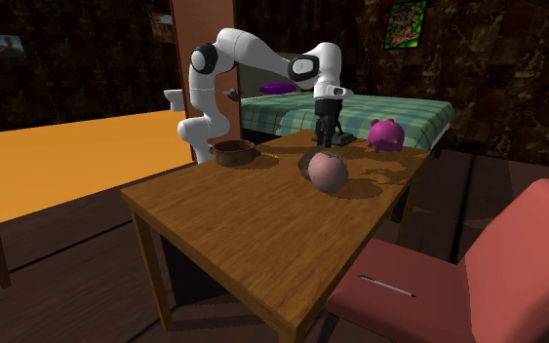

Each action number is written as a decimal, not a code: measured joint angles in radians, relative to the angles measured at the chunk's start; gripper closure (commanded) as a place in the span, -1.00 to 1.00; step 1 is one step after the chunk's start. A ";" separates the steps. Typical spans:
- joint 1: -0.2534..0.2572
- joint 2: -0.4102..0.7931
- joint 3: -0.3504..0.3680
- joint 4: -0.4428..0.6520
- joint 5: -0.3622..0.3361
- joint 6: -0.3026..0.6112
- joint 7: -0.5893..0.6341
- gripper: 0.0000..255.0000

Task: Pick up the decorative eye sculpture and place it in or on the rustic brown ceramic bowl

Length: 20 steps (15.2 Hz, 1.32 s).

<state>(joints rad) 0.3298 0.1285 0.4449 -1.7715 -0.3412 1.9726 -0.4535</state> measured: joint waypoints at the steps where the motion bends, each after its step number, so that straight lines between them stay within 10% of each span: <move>1: 0.000 0.000 0.000 0.000 0.000 0.000 0.000 -1.00; 3: 0.000 0.000 0.000 -0.001 0.000 0.001 0.000 -1.00; 4: 0.000 0.000 0.000 -0.001 0.000 0.001 0.000 1.00; 20: 0.001 -0.006 0.002 0.058 0.011 -0.062 -0.020 1.00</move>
<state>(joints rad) 0.3311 0.1226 0.4471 -1.7138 -0.3300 1.9105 -0.4735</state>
